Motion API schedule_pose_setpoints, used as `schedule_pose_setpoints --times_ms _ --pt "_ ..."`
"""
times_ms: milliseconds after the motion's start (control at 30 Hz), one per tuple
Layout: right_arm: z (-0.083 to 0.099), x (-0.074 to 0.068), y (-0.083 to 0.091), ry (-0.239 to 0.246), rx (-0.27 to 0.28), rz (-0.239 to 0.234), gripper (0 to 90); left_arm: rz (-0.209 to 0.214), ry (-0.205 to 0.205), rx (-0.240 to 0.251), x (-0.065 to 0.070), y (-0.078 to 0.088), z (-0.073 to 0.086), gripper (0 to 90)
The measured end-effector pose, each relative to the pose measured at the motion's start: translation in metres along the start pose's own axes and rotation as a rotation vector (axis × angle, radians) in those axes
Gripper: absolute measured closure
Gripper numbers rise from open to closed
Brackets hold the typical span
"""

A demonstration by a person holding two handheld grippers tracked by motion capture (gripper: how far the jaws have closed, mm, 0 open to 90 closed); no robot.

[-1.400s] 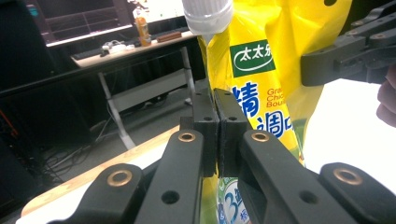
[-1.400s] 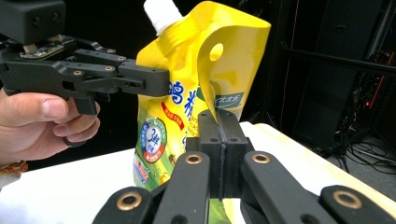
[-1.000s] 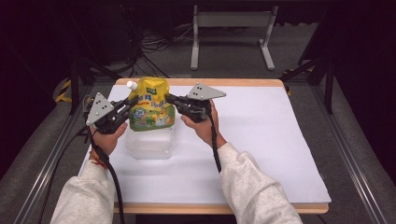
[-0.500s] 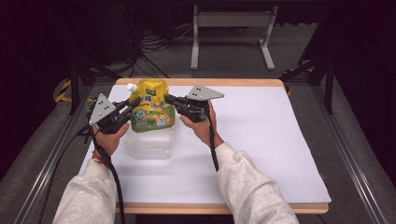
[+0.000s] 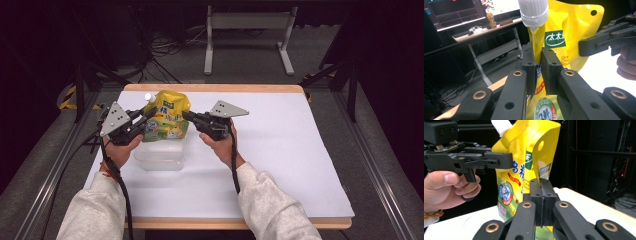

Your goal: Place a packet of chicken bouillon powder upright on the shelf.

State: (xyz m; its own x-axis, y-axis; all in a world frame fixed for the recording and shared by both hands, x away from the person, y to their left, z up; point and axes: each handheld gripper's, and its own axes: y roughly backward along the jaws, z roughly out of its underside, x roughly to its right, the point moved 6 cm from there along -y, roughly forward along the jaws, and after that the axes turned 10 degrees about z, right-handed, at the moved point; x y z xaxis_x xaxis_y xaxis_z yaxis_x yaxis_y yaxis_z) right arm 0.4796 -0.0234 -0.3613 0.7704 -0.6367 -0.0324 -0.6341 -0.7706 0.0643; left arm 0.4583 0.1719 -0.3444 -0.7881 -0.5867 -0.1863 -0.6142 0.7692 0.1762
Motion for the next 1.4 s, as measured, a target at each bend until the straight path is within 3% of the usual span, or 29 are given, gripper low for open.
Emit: schedule_pose_setpoints --times_ms 300,433,567,667,800,867,967,1100,1200,1400 --pt "0.012 0.007 0.014 0.0 -0.004 0.03 90.0 0.045 0.002 0.007 0.01 -0.01 0.0 77.5" --pt "0.017 0.009 0.022 -0.017 0.007 0.035 90.0 0.044 -0.031 -0.015 0.015 -0.015 -0.002 75.6" --pt "0.017 0.005 0.026 0.023 0.015 0.055 90.0 0.058 -0.041 -0.02 0.016 -0.016 -0.003 77.8" --pt "0.016 0.004 0.024 0.024 0.012 0.05 90.0 0.08 -0.027 -0.01 0.014 -0.014 0.0 79.1" --pt "0.01 0.002 0.018 0.025 -0.004 0.043 90.0 0.067 -0.022 -0.026 0.01 -0.008 0.003 80.3" --pt "0.004 -0.002 0.016 0.053 -0.009 0.042 90.0 0.077 0.009 -0.004 0.006 -0.001 0.007 80.9" --pt "-0.001 -0.009 0.01 0.072 -0.033 0.01 90.0 0.077 0.03 0.02 0.005 0.004 0.012 83.5" --pt "-0.008 -0.014 0.01 0.107 -0.042 0.011 90.0 0.098 0.05 0.039 0.003 0.009 0.015 83.6" --pt "-0.012 -0.013 0.014 0.09 -0.01 0.025 90.0 0.072 0.009 -0.018 0.004 0.001 0.012 79.6" --pt "-0.008 -0.004 0.019 0.051 0.005 0.032 90.0 0.074 -0.02 -0.058 0.005 -0.01 0.01 78.7"
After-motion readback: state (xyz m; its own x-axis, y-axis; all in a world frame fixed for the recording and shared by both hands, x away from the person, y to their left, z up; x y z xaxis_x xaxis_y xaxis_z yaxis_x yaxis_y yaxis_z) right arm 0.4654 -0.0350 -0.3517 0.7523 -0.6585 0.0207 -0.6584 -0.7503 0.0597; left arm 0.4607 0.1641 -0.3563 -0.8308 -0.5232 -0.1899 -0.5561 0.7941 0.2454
